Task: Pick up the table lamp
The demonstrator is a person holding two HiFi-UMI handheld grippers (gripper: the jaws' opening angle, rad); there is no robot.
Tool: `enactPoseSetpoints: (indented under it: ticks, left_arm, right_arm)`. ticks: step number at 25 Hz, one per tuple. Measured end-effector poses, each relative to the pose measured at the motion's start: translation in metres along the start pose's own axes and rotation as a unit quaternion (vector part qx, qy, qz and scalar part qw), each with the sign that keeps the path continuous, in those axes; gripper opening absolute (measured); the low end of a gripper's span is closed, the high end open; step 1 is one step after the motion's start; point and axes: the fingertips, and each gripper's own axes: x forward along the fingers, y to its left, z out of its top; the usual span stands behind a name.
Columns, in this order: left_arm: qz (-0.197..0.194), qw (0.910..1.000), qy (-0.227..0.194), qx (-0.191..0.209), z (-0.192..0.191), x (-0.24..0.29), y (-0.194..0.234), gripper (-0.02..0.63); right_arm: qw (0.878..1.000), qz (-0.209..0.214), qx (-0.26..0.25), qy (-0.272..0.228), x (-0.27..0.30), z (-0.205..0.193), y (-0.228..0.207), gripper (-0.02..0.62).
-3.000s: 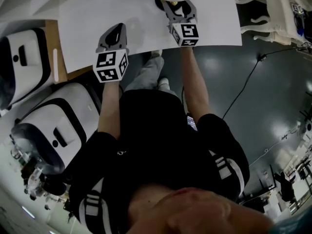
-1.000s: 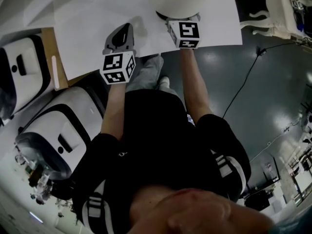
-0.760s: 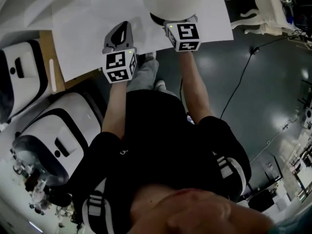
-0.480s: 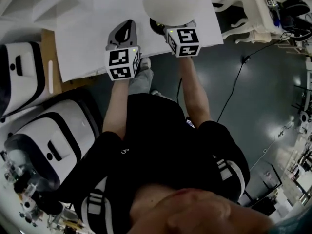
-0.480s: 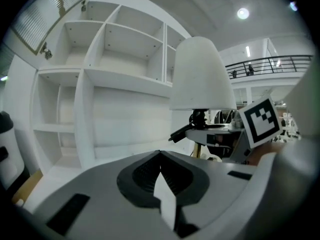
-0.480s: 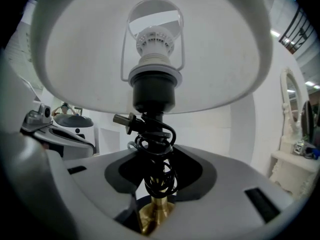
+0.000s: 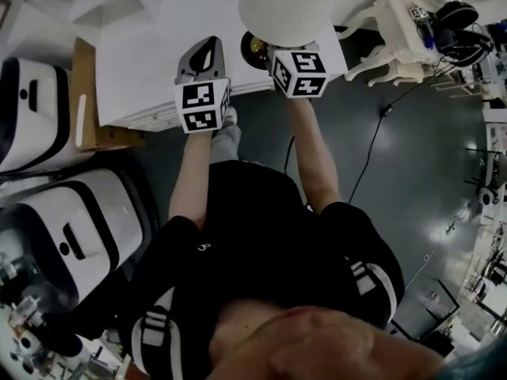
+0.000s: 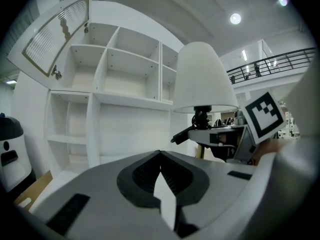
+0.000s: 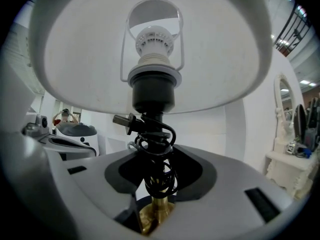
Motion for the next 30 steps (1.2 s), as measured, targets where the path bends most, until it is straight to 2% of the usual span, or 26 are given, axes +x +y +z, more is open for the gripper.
enactPoseSetpoints:
  ticks: [5,12,16,24,30]
  left_arm:
    - [-0.007,1.0,-0.005,0.002,-0.002,-0.028,-0.01,0.009]
    - [-0.024,0.9997,-0.002,0.007,-0.002,-0.035,-0.022,0.009]
    - [-0.025,0.9989,-0.005,0.041,0.003,-0.037,-0.028,0.009]
    - [-0.027,0.9988,0.006,0.039,-0.007,-0.023,-0.014,0.009]
    - [-0.016,0.9996,0.008,0.024,-0.012,0.026,0.028,0.009]
  right_arm:
    - [1.0,-0.012,0.004,0.01,-0.028,-0.005,0.015,0.155]
    - [1.0,-0.027,0.007,0.011,-0.043,-0.007,0.013,0.155]
    - [0.999,-0.031,0.02,0.014,-0.042,-0.01,0.007,0.155]
    - [0.999,-0.029,0.03,0.02,-0.014,-0.02,0.002,0.155]
    - [0.999,-0.021,0.021,0.016,0.043,-0.021,-0.004,0.156]
